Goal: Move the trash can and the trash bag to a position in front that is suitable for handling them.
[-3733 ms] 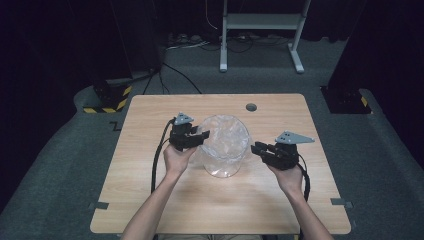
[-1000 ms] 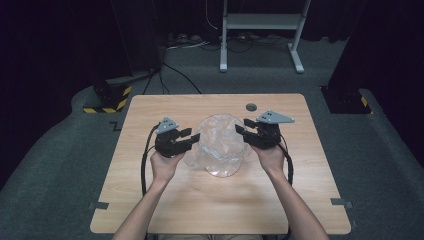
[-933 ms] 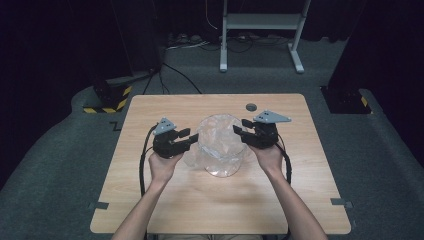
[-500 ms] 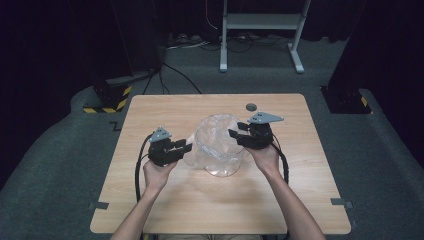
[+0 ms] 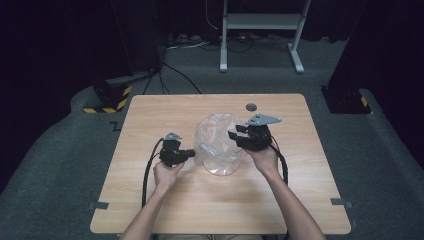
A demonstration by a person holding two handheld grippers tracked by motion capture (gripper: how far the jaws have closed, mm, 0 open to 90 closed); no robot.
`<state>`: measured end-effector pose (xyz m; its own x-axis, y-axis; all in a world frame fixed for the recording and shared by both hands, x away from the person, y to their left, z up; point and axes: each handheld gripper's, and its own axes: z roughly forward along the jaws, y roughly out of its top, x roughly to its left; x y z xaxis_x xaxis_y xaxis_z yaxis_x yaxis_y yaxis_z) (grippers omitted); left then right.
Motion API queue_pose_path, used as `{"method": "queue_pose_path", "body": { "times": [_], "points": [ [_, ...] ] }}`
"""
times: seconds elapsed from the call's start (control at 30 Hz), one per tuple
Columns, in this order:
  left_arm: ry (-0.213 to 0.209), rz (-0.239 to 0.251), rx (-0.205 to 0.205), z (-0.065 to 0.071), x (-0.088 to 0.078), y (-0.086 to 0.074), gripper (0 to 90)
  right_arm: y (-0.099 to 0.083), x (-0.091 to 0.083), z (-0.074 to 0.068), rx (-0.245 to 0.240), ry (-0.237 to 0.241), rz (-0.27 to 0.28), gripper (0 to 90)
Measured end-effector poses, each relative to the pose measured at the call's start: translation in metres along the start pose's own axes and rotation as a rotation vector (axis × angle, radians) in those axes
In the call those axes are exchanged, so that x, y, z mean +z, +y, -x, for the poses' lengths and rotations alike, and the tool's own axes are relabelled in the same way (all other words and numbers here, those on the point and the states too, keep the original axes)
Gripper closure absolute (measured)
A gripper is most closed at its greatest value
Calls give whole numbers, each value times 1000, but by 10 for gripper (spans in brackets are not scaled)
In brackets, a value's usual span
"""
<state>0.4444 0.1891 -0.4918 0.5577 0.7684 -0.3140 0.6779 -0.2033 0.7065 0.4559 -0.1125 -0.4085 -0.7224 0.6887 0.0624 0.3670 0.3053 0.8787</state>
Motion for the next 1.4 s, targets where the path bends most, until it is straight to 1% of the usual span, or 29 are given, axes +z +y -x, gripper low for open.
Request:
{"method": "queue_pose_path", "body": {
  "times": [0.03,0.07,0.1,0.17,0.2,0.23,0.3,0.33,0.37,0.47,0.5,0.57,0.6,0.63,0.67,0.73,0.77,0.83,0.9,0.93,1.0,1.03,1.1,1.13,1.23,1.3,1.4],
  "points": [
    [3,-10,-9,-1,3,0,899,0,0,0,-2,1,1,570],
    [7,-21,-6,-2,5,0,899,0,0,0,-3,0,0,568],
    [5,-28,-23,-4,7,1,898,0,0,0,-3,-1,-1,566],
    [15,-23,-41,-5,6,1,834,0,0,-1,-5,0,-3,559],
    [26,-17,-43,-5,4,1,782,0,0,-1,-6,1,-4,555],
    [24,-2,-57,-5,0,1,714,0,0,-1,-5,2,-4,547],
    [23,35,-67,-5,-11,1,608,1,0,-1,-4,7,-6,529],
    [24,63,-59,-6,-22,2,577,1,-1,-2,-5,8,-4,522],
    [26,80,-61,-6,-27,3,540,2,-2,-2,-5,9,4,512],
    [23,141,-70,-6,-47,8,481,5,-6,-2,-2,10,22,496],
    [16,173,-69,-6,-55,11,465,7,-8,-2,-4,6,28,492],
    [1,224,-78,-3,-65,16,432,12,-11,-2,-10,-2,34,488],
    [-4,245,-64,-1,-70,21,419,15,-12,-1,-13,-6,38,489],
    [-8,258,-60,2,-72,24,413,18,-12,0,-17,-9,38,489],
    [-8,275,-49,5,-74,29,412,20,-12,1,-21,-13,34,493],
    [-21,293,-33,13,-75,40,422,25,-11,4,-24,-40,31,522],
    [-26,291,-25,15,-74,43,452,27,-9,7,-13,-45,28,554],
    [-28,285,-7,21,-70,53,480,30,-7,12,1,-54,18,593],
    [-47,276,-9,26,-64,62,515,31,-3,15,9,-73,5,636],
    [-52,278,-11,28,-61,65,532,31,-1,17,14,-77,-4,653],
    [-59,262,-15,31,-54,72,566,29,4,20,25,-92,-18,681],
    [-51,244,-5,33,-50,76,579,29,4,21,30,-92,-13,693],
    [-33,229,-7,35,-44,80,600,29,5,23,35,-98,-12,705],
    [-17,218,-2,36,-42,82,604,30,6,24,30,-107,-19,707],
    [8,196,-5,36,-36,85,639,30,9,24,19,-132,-36,713],
    [23,185,-7,35,-34,85,691,29,12,26,22,-136,-47,752],
    [41,171,-2,34,-34,83,763,26,15,27,9,-151,-66,813]
  ]
}}
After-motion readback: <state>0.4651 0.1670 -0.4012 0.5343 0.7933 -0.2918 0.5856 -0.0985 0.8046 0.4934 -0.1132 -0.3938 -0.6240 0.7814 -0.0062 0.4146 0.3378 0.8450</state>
